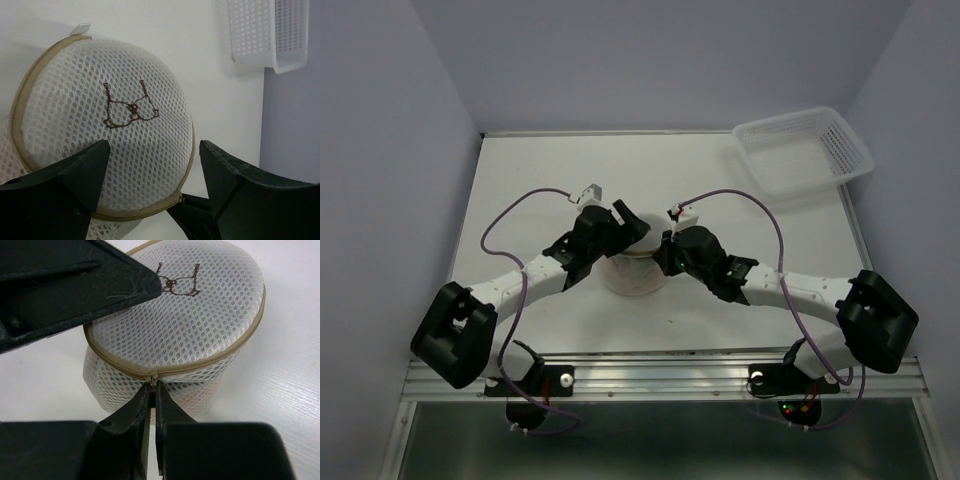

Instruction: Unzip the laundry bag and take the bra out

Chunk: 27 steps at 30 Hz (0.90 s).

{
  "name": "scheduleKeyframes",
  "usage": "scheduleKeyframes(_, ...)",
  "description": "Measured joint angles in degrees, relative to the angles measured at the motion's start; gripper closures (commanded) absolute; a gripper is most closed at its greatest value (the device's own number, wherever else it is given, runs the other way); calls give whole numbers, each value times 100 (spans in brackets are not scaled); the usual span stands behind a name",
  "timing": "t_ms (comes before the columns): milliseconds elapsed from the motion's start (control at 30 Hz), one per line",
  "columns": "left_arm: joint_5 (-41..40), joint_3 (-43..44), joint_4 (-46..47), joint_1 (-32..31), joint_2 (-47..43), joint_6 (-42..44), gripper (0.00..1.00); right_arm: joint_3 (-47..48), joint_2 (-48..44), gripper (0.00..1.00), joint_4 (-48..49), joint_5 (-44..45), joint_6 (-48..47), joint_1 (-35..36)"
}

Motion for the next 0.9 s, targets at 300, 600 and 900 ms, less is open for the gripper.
scheduleKeyframes(300, -745, -210, -691, -24, -1574, -142, 12, 0, 0, 99, 2, 151, -20, -2)
scheduleKeyframes(600, -675, -1102, -619, -33, -1609, -841, 16, 70, 164, 99, 46, 118, -20, 0)
scheduleKeyframes(900, -614, -883, -153, -31, -651, -973, 68, 160, 256, 99, 129, 72, -81, 11)
